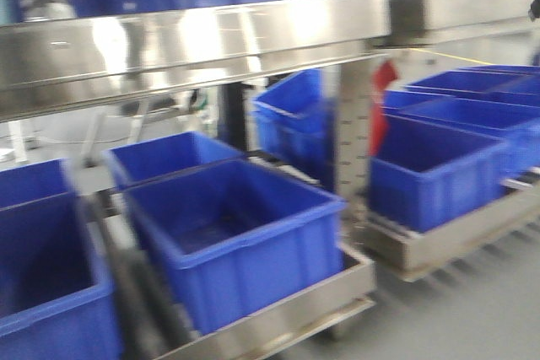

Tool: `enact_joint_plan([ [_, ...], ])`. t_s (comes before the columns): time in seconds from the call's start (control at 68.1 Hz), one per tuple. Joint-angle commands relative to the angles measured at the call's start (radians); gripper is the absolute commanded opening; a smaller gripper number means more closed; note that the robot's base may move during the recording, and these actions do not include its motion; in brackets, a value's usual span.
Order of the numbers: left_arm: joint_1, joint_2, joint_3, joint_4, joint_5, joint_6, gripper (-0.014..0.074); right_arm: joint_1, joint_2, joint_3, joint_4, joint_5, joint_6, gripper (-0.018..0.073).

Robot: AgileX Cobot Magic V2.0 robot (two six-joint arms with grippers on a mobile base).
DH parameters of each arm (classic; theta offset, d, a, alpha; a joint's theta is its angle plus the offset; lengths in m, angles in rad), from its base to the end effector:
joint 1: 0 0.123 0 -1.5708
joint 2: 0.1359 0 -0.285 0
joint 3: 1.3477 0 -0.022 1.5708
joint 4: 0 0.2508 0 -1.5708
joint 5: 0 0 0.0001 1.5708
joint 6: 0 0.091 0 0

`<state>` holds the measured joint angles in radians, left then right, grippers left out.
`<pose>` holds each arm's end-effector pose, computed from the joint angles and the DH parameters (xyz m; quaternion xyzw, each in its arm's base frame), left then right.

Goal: Move two blue bins to right shelf middle
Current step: 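Drive up to the next shelf section of blue bins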

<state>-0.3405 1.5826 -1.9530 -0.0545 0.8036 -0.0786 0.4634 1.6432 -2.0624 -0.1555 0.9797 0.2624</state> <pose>0.3219 -0.1178 0.5046 0.1026 0.8115 -0.1459 0.5564 0.3166 0.1451 0.5020 -0.0886 0.8460 0.1121 0.5137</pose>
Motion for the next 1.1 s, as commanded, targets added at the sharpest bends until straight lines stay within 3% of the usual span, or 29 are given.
enact_joint_plan([
  [0.0, -0.003, -0.009, -0.016, -0.023, -0.066, -0.003, -0.0111, 0.004, -0.010, -0.007, 0.025, -0.031, -0.021, -0.0154],
  [1.086, -0.003, -0.009, -0.016, -0.023, -0.066, -0.003, -0.0111, 0.004, -0.010, -0.007, 0.025, -0.031, -0.021, -0.0154],
])
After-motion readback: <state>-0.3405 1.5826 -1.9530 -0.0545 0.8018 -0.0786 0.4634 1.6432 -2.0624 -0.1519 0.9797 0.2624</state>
